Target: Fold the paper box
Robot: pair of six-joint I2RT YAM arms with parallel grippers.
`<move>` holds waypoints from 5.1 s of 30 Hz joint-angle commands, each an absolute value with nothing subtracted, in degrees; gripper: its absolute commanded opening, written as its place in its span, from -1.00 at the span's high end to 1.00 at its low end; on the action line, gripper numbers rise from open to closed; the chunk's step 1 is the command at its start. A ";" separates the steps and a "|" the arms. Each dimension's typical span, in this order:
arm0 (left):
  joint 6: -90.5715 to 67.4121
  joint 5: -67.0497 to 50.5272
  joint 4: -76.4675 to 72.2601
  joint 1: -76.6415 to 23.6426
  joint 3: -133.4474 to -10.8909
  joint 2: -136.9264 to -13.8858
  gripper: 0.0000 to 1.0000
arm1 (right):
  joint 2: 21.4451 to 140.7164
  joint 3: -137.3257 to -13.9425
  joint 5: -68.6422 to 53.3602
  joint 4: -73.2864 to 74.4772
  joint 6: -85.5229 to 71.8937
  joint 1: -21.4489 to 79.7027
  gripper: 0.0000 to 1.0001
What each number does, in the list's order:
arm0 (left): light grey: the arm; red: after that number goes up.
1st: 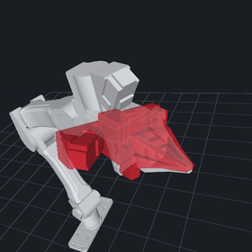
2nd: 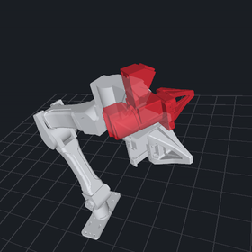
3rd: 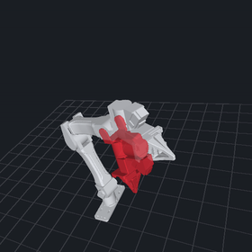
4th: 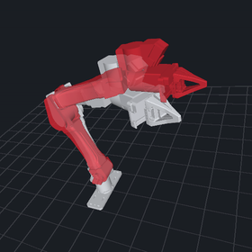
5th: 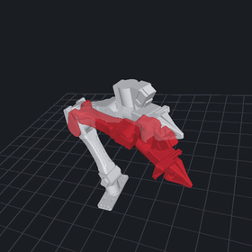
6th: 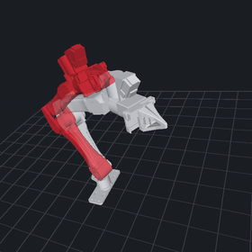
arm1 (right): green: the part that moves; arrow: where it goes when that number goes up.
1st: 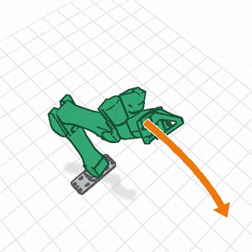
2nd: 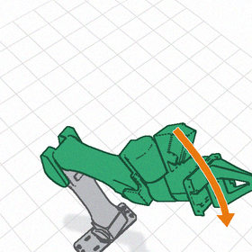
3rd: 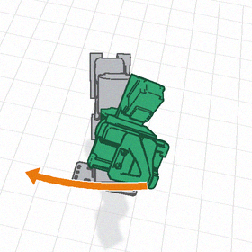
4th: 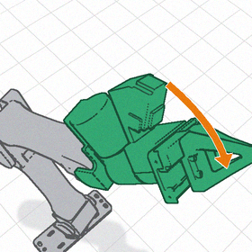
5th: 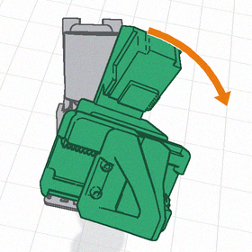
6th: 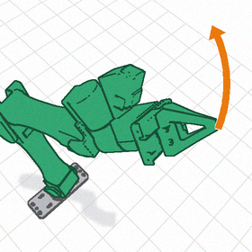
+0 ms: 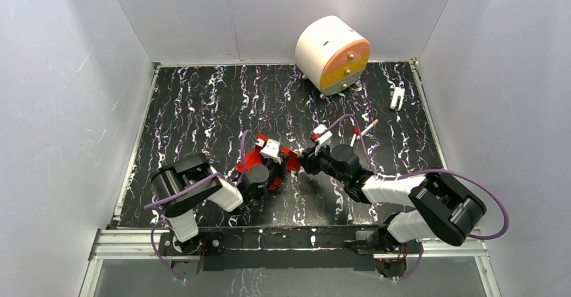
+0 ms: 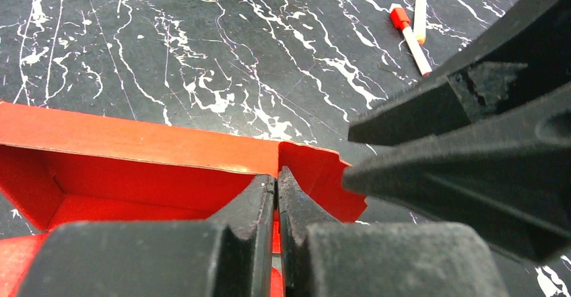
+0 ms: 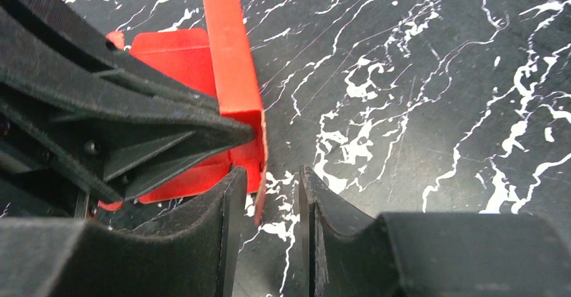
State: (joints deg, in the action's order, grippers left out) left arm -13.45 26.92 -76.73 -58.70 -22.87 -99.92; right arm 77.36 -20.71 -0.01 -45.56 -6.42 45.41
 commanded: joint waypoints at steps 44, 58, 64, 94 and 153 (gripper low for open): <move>-4.88 28.59 -57.99 -62.43 -17.48 -79.48 0.15 | 87.87 -19.71 1.82 -61.27 -6.25 47.67 1.00; -3.51 34.19 -57.86 -65.30 -24.69 -92.79 -0.27 | 87.80 -19.79 1.69 -60.73 -6.24 48.30 1.00; -2.92 35.82 -60.12 -65.30 -26.99 -98.58 -0.30 | 87.72 -19.73 1.51 -60.66 -6.15 48.51 1.00; -16.78 26.03 -59.32 -54.96 -23.12 -95.83 0.48 | 88.37 -19.68 0.41 -61.76 -5.63 48.93 1.00; -21.54 13.72 -62.96 -49.66 -20.40 -93.84 1.00 | 98.94 -30.65 -29.18 -60.27 1.65 40.97 0.14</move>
State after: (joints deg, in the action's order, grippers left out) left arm -20.67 15.18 -61.32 -49.98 -20.05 -95.31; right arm 97.86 -29.21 -30.22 -52.86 2.79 40.25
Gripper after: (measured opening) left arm 0.014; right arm 0.429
